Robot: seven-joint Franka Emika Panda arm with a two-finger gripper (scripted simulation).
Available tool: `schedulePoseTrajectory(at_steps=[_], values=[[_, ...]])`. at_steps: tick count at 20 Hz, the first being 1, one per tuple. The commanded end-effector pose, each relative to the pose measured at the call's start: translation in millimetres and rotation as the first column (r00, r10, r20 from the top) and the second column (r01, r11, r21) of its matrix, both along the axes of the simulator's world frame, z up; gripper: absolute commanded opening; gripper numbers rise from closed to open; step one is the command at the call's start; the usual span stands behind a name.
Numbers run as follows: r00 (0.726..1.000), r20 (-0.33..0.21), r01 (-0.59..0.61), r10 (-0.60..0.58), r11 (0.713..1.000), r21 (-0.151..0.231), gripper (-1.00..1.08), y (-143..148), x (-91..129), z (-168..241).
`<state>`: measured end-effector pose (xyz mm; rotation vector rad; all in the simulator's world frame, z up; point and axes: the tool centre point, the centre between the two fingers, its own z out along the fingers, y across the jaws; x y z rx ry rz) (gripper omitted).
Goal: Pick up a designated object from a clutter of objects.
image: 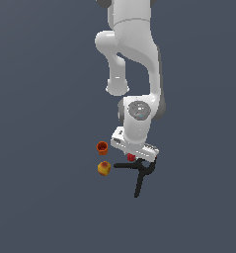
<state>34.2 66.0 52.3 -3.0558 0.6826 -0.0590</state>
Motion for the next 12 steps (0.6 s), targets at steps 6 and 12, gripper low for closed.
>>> schedulePoseTrajectory(at_steps=[6, 12], values=[[1.0, -0.002, -0.002, 0.002, 1.0, 0.0, -1.0, 17.1, -10.4, 36.4], [1.0, -0.007, -0.003, 0.003, 1.0, -0.001, -1.0, 39.0, -25.3, 85.5]])
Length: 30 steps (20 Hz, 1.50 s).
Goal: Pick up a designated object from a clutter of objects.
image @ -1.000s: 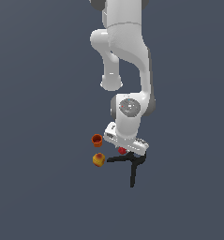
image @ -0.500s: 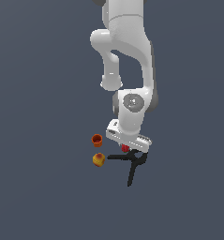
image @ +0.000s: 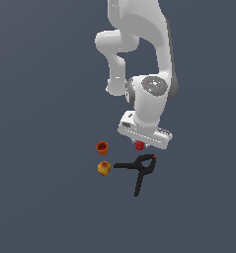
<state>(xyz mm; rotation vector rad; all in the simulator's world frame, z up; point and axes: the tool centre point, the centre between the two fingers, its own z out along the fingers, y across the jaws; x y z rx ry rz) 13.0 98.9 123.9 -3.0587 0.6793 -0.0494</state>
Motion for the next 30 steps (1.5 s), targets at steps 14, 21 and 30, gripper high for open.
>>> schedulePoseTrajectory(at_steps=[14, 21, 30], values=[[1.0, -0.016, -0.003, 0.003, 1.0, -0.003, -1.0, 71.1, -44.6, 160.0], [1.0, -0.023, -0.005, 0.004, 1.0, -0.003, -1.0, 102.2, -61.1, 228.5], [1.0, -0.03, -0.005, 0.005, 1.0, -0.002, -1.0, 130.4, -73.1, 289.6]])
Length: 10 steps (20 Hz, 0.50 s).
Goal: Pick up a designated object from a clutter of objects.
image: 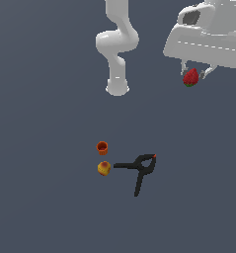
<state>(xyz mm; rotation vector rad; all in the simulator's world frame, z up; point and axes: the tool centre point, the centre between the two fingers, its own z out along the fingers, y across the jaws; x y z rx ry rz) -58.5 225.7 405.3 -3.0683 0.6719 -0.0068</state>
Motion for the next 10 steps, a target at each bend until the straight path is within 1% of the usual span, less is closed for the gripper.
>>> schedulePoseTrajectory(at_steps=[1, 6, 10], values=[[1.0, -0.002, 0.001, -0.001, 1.0, 0.0, -1.0, 5.7, -2.5, 12.8], [1.0, -0.004, 0.001, -0.001, 1.0, 0.0, -1.0, 12.5, -4.2, 26.7], [1.0, -0.004, 0.001, -0.001, 1.0, 0.0, -1.0, 14.1, -4.0, 29.4]])
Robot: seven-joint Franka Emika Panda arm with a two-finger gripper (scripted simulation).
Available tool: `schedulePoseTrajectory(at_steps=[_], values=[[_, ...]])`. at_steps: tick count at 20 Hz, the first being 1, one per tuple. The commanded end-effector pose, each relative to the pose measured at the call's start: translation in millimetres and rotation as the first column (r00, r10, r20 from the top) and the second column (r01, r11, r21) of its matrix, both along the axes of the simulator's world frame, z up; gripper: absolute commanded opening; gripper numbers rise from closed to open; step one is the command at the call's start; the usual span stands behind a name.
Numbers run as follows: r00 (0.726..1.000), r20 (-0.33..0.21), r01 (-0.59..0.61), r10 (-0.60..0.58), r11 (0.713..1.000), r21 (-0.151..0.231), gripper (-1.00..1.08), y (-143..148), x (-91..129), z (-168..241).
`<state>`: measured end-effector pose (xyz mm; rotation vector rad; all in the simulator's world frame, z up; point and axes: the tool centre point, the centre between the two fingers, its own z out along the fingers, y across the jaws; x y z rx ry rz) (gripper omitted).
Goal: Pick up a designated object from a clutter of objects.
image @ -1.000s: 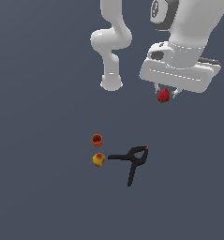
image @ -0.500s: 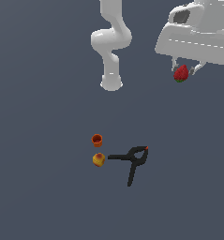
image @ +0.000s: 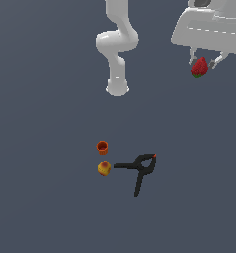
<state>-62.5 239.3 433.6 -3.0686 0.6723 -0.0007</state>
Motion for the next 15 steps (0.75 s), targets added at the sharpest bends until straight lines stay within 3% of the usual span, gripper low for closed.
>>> schedulePoseTrajectory(at_steps=[1, 15], values=[[1.0, 0.0, 0.0, 0.0, 1.0, 0.0, -1.0, -0.1, 0.3, -0.1], [1.0, 0.0, 0.0, 0.0, 1.0, 0.0, -1.0, -7.7, 12.1, 19.8]])
